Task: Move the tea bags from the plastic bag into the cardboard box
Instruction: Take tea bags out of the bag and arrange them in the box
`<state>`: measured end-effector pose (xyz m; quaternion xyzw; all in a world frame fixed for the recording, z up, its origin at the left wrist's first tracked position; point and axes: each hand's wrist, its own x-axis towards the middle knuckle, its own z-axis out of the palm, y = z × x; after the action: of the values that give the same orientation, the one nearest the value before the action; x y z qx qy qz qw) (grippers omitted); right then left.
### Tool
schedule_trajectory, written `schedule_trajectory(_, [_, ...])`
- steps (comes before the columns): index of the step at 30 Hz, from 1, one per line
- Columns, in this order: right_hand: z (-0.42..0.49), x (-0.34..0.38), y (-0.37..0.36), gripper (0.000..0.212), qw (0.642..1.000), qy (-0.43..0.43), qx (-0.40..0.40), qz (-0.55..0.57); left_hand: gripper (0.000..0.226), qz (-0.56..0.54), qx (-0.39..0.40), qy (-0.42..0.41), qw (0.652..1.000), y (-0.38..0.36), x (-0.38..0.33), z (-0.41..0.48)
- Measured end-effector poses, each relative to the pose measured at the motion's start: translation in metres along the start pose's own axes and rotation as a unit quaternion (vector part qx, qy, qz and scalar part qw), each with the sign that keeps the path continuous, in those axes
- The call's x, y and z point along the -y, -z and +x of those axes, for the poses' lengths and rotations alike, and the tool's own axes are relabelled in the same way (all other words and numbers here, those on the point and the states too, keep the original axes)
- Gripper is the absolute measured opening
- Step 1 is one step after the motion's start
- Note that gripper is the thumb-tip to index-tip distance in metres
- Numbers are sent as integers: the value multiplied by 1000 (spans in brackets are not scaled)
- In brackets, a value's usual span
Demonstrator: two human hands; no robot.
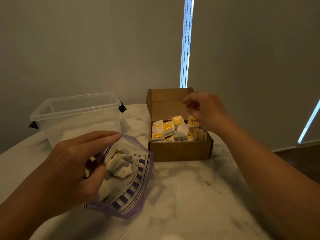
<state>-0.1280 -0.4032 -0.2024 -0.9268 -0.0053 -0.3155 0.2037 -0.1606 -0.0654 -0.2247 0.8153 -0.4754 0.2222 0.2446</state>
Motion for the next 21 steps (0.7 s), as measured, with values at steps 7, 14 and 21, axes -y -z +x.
schedule_trajectory(7, [-75, 94, 10, 19, 925, 42, 206, 318, 53, 47, 21, 35, 998, 0, -6, 0])
schedule_trajectory(14, [-112, 138, -39, 25, 946, 125, 264, 139, 58, 38, 33, 35, 998, 8, -8, -1])
schedule_trajectory(21, [-109, 154, -73, 25, 938, 171, 291, 81, 53, 39, 30, 21, 999, 9, -11, -1])
